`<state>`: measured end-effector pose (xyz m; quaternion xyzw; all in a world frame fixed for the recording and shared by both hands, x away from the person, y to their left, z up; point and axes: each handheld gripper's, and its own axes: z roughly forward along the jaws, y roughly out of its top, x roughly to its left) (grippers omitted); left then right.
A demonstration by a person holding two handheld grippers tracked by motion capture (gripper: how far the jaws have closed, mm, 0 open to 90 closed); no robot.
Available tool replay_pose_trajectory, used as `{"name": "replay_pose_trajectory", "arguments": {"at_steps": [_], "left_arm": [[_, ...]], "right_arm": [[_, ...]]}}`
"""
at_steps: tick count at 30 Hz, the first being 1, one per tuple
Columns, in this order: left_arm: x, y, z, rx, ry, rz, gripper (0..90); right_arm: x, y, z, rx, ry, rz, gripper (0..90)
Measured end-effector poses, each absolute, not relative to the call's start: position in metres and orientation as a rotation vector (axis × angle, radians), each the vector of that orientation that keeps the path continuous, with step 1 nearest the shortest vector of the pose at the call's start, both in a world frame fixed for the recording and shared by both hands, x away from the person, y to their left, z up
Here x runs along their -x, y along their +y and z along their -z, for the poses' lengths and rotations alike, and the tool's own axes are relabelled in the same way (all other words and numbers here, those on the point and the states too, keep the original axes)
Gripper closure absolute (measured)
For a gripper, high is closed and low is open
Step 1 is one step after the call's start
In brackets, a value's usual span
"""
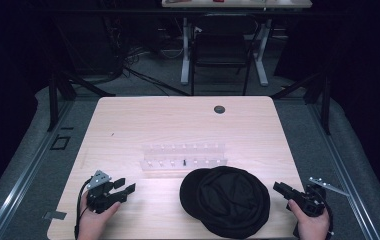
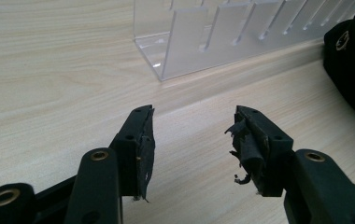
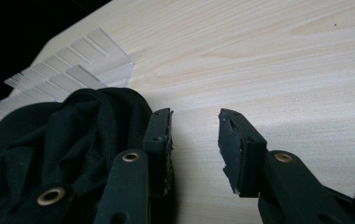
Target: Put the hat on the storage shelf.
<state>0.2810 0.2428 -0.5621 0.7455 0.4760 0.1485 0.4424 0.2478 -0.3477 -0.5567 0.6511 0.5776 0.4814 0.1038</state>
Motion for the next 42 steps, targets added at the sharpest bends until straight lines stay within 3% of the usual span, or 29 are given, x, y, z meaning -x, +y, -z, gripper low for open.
{"name": "replay_pose_trajectory", "arguments": {"at_steps": [27, 42], "left_arm": [[-0.275, 0.238, 0.558, -1.857, 1.150, -0.380, 47.9], [-0.277, 0.233, 0.557, -1.880, 1.135, -0.404, 46.8]], "right_arm": [[-0.248, -0.327, 0.544, -1.877, 1.806, -1.217, 55.4], [-0.246, -0.336, 0.498, -1.940, 1.910, -1.222, 59.1]]}}
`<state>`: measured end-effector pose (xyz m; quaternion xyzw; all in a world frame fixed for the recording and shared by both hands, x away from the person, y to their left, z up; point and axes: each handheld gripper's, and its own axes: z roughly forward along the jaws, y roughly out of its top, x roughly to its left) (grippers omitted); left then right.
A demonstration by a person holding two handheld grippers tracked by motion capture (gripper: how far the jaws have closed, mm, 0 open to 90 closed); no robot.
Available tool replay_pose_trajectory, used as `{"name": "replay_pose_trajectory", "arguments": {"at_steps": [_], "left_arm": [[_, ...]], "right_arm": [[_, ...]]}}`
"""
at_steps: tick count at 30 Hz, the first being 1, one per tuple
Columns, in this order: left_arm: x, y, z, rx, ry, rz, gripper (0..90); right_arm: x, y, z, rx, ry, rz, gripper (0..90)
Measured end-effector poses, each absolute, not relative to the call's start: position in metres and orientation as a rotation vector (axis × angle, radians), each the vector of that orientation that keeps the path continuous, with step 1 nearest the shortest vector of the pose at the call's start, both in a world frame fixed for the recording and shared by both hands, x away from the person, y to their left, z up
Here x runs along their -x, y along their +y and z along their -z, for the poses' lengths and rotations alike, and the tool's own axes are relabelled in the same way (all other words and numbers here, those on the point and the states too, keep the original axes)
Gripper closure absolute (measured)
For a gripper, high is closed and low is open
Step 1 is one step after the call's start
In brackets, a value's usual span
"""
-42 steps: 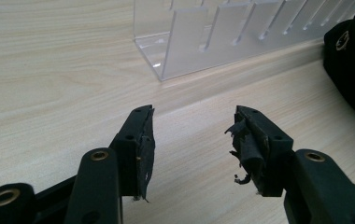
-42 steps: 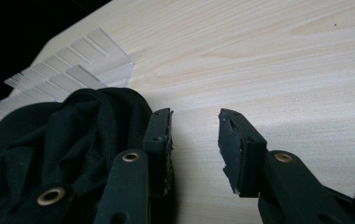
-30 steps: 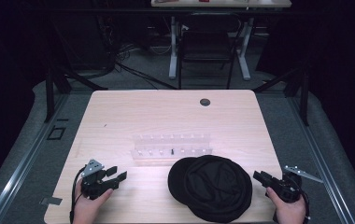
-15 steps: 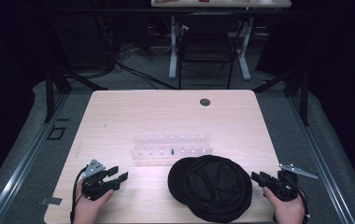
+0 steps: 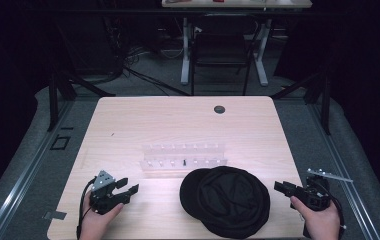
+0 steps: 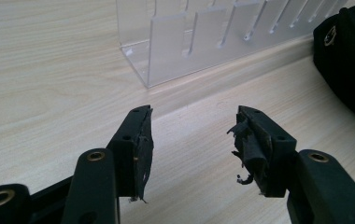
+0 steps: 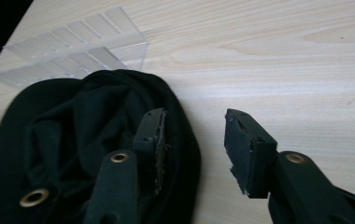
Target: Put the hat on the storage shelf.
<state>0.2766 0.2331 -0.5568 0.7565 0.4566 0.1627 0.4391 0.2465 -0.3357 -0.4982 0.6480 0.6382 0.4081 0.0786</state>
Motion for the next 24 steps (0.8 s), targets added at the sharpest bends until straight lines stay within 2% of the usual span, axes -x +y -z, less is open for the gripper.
{"name": "replay_pose_trajectory", "arguments": {"at_steps": [3, 5, 24], "left_arm": [[-0.275, 0.233, 0.556, -1.868, 1.139, -0.404, 46.8], [-0.274, 0.234, 0.555, -1.866, 1.138, -0.410, 46.7], [-0.274, 0.234, 0.558, -1.878, 1.145, -0.408, 46.4]], "right_arm": [[-0.247, -0.333, 0.495, -1.950, 1.946, -1.231, 60.6], [-0.247, -0.328, 0.494, -1.944, 2.037, -1.122, 63.6], [-0.267, -0.313, 0.503, -2.123, 2.229, -0.866, 69.4]]}}
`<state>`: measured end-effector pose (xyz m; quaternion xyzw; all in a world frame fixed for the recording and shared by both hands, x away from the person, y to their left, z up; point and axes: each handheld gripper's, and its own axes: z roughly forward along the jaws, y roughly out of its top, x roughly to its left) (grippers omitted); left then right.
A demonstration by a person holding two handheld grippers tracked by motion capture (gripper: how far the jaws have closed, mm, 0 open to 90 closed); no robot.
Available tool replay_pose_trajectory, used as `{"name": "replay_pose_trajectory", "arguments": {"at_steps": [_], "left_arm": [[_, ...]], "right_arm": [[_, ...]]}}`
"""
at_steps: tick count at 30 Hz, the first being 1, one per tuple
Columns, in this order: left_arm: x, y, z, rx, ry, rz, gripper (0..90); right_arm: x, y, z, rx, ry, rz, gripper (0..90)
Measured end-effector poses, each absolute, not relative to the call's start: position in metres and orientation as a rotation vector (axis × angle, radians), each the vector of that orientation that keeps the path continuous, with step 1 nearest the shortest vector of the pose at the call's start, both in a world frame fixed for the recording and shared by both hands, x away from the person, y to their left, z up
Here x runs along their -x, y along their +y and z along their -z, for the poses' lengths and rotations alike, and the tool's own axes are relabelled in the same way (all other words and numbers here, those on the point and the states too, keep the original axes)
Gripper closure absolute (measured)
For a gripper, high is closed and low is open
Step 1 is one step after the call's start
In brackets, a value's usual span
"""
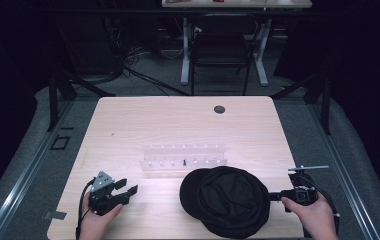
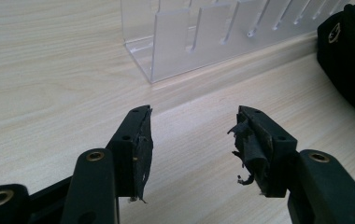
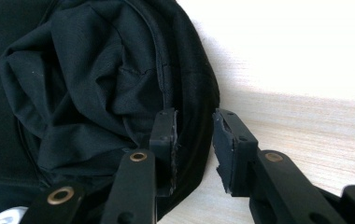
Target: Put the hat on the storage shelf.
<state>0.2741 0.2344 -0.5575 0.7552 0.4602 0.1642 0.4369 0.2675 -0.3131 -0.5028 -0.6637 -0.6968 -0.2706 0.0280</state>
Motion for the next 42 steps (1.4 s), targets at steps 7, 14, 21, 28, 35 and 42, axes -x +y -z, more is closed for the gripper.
{"name": "replay_pose_trajectory", "arguments": {"at_steps": [7, 14, 21, 28, 35, 42], "left_arm": [[-0.274, 0.236, 0.558, -1.875, 1.154, -0.403, 46.4], [-0.274, 0.235, 0.558, -1.873, 1.156, -0.409, 46.3], [-0.274, 0.235, 0.558, -1.878, 1.154, -0.407, 46.3], [-0.275, 0.235, 0.559, -1.881, 1.154, -0.406, 46.3], [-0.275, 0.234, 0.559, -1.888, 1.153, -0.399, 46.3], [-0.275, 0.235, 0.559, -1.879, 1.159, -0.401, 46.3]], "right_arm": [[-0.275, -0.308, 0.507, 2.051, -2.142, 0.733, 71.9], [-0.284, -0.307, 0.513, 2.038, -2.098, 0.703, 74.6], [-0.289, -0.307, 0.515, 2.027, -2.087, 0.675, 78.0], [-0.295, -0.306, 0.517, 2.010, -2.092, 0.638, 77.8], [-0.299, -0.305, 0.518, 1.969, -2.081, 0.605, 80.0], [-0.299, -0.304, 0.519, 1.940, -2.074, 0.621, 87.1]]}}
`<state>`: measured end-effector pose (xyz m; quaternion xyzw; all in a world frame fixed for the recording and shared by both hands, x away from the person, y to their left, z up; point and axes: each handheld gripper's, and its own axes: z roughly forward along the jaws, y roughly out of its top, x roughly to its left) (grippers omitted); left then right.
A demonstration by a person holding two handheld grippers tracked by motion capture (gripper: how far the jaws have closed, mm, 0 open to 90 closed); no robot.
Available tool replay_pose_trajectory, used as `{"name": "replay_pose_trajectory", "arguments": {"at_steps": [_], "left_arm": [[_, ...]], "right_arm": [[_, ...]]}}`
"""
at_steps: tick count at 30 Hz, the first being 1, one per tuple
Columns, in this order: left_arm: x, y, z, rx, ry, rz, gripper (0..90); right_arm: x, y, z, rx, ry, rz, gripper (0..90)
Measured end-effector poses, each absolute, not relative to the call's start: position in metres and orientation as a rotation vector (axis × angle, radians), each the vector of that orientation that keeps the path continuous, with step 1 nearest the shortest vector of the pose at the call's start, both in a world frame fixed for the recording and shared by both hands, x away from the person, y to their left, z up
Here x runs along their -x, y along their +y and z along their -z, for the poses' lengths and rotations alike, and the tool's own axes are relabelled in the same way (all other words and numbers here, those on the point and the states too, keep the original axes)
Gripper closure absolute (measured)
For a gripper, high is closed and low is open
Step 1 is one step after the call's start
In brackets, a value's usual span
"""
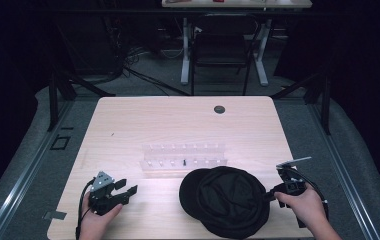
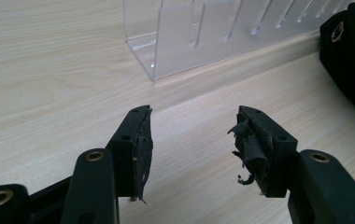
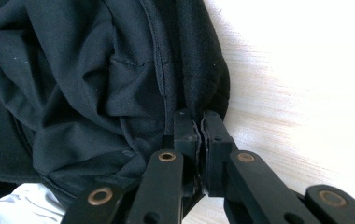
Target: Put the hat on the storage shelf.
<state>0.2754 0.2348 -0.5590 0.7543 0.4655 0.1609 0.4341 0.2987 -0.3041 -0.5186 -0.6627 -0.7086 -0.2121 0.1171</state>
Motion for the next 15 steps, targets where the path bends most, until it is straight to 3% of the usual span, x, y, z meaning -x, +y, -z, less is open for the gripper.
{"name": "replay_pose_trajectory", "arguments": {"at_steps": [15], "left_arm": [[-0.275, 0.235, 0.559, -1.881, 1.155, -0.402, 46.3]], "right_arm": [[-0.294, -0.309, 0.489, 1.855, -2.028, 0.753, 88.1]]}}
